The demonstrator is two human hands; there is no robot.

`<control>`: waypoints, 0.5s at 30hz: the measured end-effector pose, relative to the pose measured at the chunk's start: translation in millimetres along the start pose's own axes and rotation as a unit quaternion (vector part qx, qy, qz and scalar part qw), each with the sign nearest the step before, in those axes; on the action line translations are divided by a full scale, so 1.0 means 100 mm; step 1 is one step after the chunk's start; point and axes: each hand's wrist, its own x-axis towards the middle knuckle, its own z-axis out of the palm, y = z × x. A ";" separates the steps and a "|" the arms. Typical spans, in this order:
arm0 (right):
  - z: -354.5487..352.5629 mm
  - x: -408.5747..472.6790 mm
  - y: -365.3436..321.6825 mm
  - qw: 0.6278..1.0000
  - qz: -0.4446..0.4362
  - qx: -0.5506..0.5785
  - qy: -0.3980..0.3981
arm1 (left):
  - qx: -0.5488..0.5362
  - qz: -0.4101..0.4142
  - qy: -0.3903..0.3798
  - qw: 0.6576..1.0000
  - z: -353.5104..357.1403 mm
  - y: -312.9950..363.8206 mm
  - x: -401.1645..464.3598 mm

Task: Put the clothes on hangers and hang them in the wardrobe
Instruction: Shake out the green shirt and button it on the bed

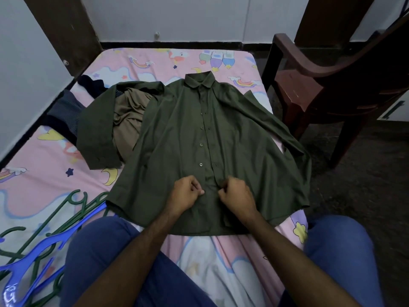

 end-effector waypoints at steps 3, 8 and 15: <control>-0.13 0.13 0.11 0.994 0.041 0.094 -0.041 | -0.098 -0.049 -0.012 0.994 -0.03 0.04 -0.05; -0.23 0.17 0.22 0.975 0.054 0.194 -0.098 | -0.243 -0.100 -0.046 0.964 -0.03 0.12 -0.09; -0.23 0.11 0.05 0.985 -0.018 0.157 -0.068 | -0.305 -0.113 -0.061 0.943 -0.02 0.17 -0.11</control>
